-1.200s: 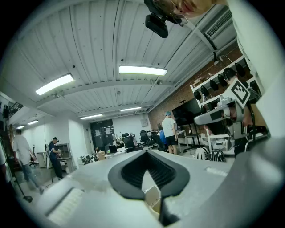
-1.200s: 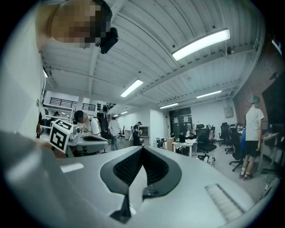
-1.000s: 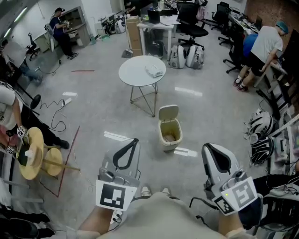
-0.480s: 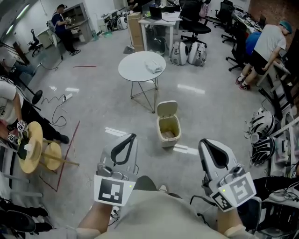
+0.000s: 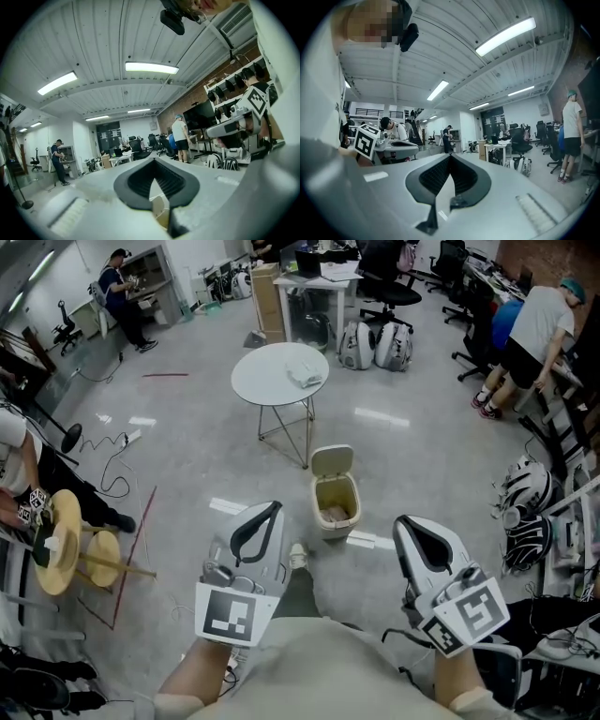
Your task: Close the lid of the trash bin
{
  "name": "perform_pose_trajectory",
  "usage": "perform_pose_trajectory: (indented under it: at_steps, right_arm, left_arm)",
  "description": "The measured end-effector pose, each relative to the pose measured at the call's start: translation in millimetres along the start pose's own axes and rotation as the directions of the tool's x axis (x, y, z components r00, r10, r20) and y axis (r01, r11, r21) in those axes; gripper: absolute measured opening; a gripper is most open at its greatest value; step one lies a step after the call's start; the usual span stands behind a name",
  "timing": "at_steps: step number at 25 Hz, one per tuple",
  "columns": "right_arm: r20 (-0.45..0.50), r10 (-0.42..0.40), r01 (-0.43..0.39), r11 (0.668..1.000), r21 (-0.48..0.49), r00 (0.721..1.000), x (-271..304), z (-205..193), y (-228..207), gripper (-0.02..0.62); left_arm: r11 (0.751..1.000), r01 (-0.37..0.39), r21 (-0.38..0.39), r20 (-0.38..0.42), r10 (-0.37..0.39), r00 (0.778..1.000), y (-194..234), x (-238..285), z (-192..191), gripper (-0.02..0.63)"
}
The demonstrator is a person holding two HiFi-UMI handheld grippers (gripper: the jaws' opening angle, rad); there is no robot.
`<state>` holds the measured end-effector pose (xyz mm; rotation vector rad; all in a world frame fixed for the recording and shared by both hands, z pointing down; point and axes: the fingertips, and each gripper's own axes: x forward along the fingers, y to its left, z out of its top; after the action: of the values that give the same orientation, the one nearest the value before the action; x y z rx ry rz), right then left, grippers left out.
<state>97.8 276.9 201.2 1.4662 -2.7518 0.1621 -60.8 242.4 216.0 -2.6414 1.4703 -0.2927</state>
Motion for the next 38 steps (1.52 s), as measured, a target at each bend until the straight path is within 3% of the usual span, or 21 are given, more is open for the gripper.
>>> perform_pose_trajectory:
  at_steps: [7,24,31,34,38]
  right_arm:
    - [-0.041,-0.019,0.019,1.000,0.008,0.999,55,-9,-36,0.003]
    - [-0.175,-0.083,0.091,0.995,0.038,0.981,284,-19,-131,0.003]
    - [-0.222,-0.118,0.137,0.988,0.074,0.968,334,-36,-171,0.003]
    - [-0.255,-0.112,0.136,0.988,0.079,0.961,345,-45,-184,0.003]
    - [-0.298,-0.083,0.117,0.988,0.097,0.951,360,-63,-204,0.003]
  left_arm:
    - [1.000,0.023,-0.007,-0.013,-0.023,1.000,32,56,-10,0.003]
    - [0.987,0.144,-0.066,-0.090,-0.149,0.985,183,246,-58,0.003]
    - [0.979,0.190,-0.081,-0.139,-0.199,0.970,206,303,-85,0.003]
    - [0.976,0.215,-0.032,-0.168,-0.218,0.961,209,319,-96,0.003]
    - [0.981,0.190,-0.047,-0.197,-0.196,0.961,212,337,-108,0.003]
